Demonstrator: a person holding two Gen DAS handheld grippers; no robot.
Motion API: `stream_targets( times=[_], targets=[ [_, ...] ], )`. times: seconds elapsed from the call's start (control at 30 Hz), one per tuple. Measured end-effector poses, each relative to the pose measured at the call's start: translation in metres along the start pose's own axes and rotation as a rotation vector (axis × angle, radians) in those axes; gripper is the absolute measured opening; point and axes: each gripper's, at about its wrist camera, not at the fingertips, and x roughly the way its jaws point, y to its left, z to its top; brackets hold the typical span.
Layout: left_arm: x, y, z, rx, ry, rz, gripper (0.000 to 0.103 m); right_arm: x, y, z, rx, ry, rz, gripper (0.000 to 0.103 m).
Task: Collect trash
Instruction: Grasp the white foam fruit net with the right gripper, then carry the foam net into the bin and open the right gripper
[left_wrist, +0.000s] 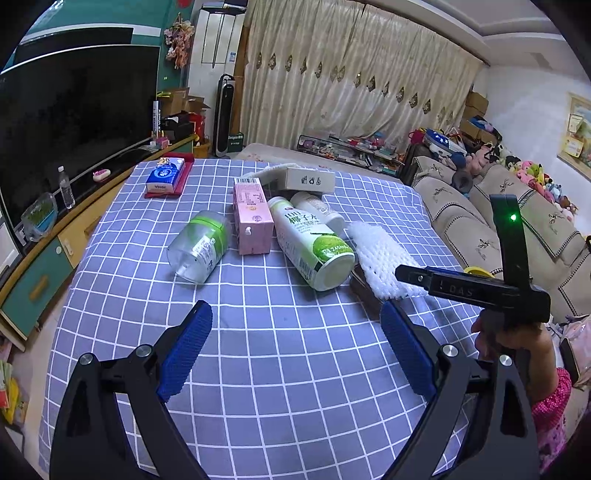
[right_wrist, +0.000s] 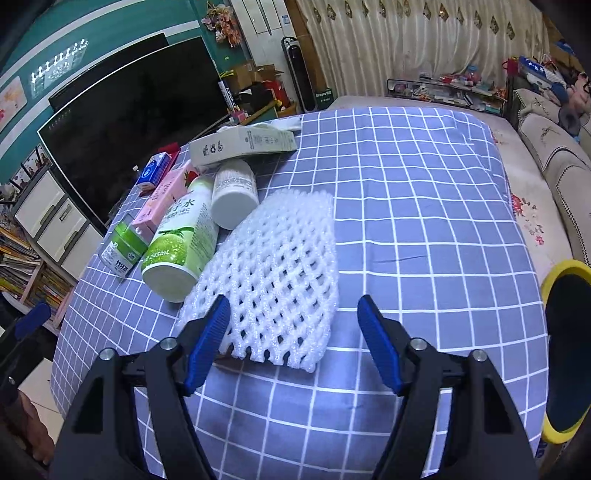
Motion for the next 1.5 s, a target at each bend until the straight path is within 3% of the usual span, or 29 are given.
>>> stream_targets(
  times=[0.2,0.67,0.97,1.17,1.5],
  targets=[
    [0.005,-0.001,-0.001,-0.004,0.014,0.0,0.091,-0.01,0.002,0.001,-0.013,-0.05,-0.025,0.014],
    [0.011,-0.003,-0.004,0.001,0.023,-0.009,0.091,-0.061,0.013,0.005,-0.014,-0.17,0.054,0.011],
    [0.013,-0.008,-0.005,0.015,0.029,-0.022,0.091,-0.098,-0.001,0.008,0.0,-0.241,0.03,0.011],
    [0.015,-0.019,-0.004,0.04,0.03,-0.034,0.091,-0.124,-0.054,-0.008,0.087,-0.268,-0.083,0.011],
    [0.03,-0.054,-0.003,0.097,0.053,-0.075,0.091,-0.152,-0.185,-0.061,0.343,-0.255,-0.322,0.011]
  ],
)
